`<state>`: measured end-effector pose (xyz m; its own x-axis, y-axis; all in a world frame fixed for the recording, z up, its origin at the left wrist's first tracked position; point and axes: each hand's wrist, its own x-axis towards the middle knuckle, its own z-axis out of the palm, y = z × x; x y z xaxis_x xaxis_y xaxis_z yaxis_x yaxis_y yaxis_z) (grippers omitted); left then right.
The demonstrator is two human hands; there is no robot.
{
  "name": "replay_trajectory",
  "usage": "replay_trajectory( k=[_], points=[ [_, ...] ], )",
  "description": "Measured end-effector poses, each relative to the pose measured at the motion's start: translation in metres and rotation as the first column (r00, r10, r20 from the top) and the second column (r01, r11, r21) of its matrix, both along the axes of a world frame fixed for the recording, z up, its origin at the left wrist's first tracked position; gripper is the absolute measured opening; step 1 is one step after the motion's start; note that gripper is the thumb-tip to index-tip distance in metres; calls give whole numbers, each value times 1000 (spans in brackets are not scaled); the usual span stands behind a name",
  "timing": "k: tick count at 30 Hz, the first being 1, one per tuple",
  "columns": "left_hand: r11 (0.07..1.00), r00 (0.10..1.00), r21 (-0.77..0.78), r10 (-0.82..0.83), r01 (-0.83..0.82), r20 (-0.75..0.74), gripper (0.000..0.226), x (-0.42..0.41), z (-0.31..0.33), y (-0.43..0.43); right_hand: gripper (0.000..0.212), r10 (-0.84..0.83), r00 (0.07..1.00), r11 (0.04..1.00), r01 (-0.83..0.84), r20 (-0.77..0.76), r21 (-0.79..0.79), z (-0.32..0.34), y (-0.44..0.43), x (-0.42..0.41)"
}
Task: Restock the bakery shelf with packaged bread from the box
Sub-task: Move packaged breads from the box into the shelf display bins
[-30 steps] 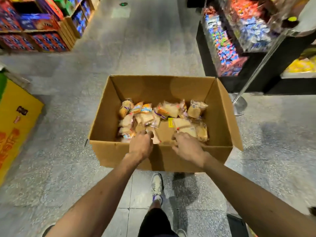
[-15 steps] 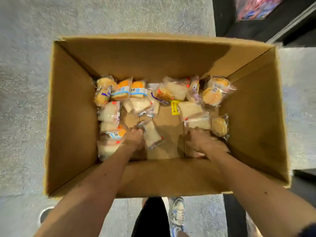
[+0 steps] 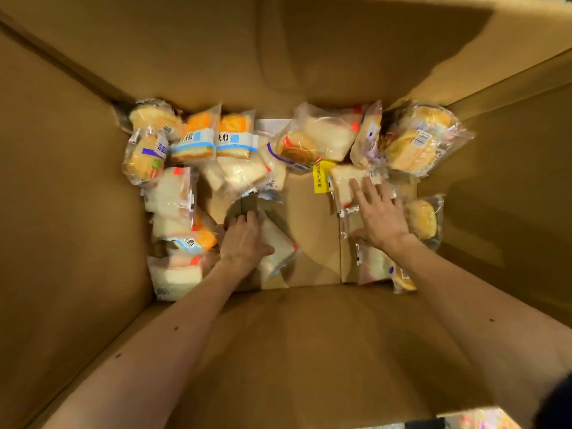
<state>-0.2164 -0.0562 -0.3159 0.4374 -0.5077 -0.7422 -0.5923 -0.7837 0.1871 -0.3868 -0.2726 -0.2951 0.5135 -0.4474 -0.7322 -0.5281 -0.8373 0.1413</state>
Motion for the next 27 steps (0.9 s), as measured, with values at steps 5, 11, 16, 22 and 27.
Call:
replay_trajectory(
  k=[5,11,16,22,27],
  points=[
    [993,991,-55,94,-100,-100,51,5,8,-5,81,-54,993,997,49,102,54,13,-2,-18],
    [843,740,-83,416,-532,-529,48,16,18,-18,42,-669,717,743,654,196,144,7,-25,-23],
    [576,320,41,510,-816,-798,31,10,28,-34,71,-881,452,473,844,140,253,-5,-13,-1],
    [394,134,89,503,-915,-854,42,1,13,-88,65,-915,387,402,887,110,225,-23,-4,3],
    [399,237,20,582,-917,-778,44,-12,-7,-112,65,-917,383,395,833,112,387,-21,0,-4]
  ],
)
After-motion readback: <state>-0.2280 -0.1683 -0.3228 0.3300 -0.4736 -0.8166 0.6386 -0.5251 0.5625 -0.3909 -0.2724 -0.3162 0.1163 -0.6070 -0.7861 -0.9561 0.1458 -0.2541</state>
